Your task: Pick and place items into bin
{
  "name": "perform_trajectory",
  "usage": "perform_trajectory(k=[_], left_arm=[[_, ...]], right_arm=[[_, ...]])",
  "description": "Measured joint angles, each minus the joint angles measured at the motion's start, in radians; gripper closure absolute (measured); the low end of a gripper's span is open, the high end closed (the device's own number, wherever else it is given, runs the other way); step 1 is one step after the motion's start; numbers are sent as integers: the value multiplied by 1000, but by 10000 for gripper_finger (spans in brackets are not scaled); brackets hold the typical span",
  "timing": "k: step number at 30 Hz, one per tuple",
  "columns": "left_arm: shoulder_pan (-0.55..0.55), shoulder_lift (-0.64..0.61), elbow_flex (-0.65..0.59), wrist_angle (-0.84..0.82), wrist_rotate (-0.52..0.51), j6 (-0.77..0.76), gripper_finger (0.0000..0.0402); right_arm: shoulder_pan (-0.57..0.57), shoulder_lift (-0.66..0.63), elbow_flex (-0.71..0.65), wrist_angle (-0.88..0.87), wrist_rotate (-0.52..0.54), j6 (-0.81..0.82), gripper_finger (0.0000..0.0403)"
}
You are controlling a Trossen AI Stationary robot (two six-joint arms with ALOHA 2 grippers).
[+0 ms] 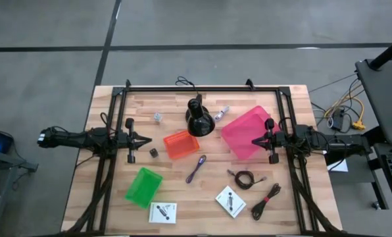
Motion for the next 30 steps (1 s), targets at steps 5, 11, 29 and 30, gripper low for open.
perform_trajectory(k=[5, 11, 29, 30], left_arm=[[0, 0, 0, 0, 0, 6, 401], [0, 0, 0, 5, -1, 1, 401], [0, 0, -3, 52, -1, -1, 401], [0, 0, -3, 62, 0, 0, 401]], right_arm=[[0, 0, 0, 0, 0, 0, 394], [0, 0, 0, 0, 5, 0, 394], [0, 0, 0, 107, 6, -15, 394], [0, 0, 0, 127, 6, -24, 394]])
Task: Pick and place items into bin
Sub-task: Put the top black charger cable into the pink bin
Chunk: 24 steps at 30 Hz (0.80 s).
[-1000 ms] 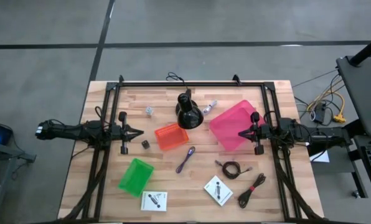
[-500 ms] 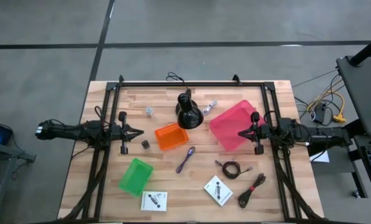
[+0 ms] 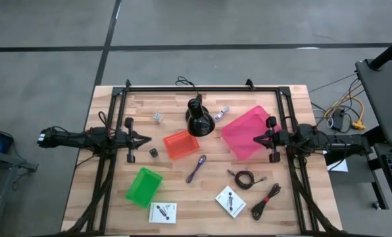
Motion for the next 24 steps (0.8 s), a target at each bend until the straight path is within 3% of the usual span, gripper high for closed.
perform_trajectory(k=[7, 13, 17, 24], left_arm=[[0, 3, 0, 74, 0, -2, 401], [0, 10, 5, 85, 0, 8, 392], [0, 14, 22, 85, 0, 39, 353], [0, 13, 29, 157, 1, 80, 277]], right_arm=[[0, 0, 0, 90, 4, -11, 386], [-1, 2, 0, 104, 69, -34, 343], [-1, 2, 0, 132, 138, -68, 302], [-1, 22, 0, 310, 141, -75, 245]])
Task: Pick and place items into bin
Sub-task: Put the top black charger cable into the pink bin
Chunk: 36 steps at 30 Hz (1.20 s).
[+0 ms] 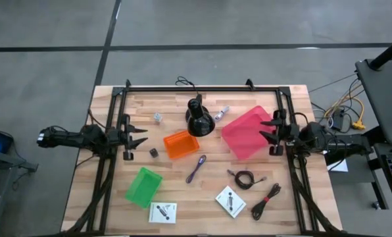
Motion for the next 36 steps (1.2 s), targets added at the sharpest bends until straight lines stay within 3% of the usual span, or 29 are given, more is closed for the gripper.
perform_trajectory(k=[6, 12, 17, 22, 36], left_arm=[[0, 0, -4, 35, -20, 54, 265], [0, 1, -5, 92, -22, 58, 265], [0, -1, -8, 119, -22, 60, 265], [0, 2, -21, 116, -23, 58, 265], [0, 2, -22, 111, -23, 51, 265]], right_arm=[[0, 32, 0, 136, -1, -107, 234], [0, 97, 5, 148, -16, -76, 234], [0, 226, 83, 126, -22, -23, 236], [0, 371, 255, -90, -4, -27, 234], [84, 679, 668, -661, 15, 175, 243]])
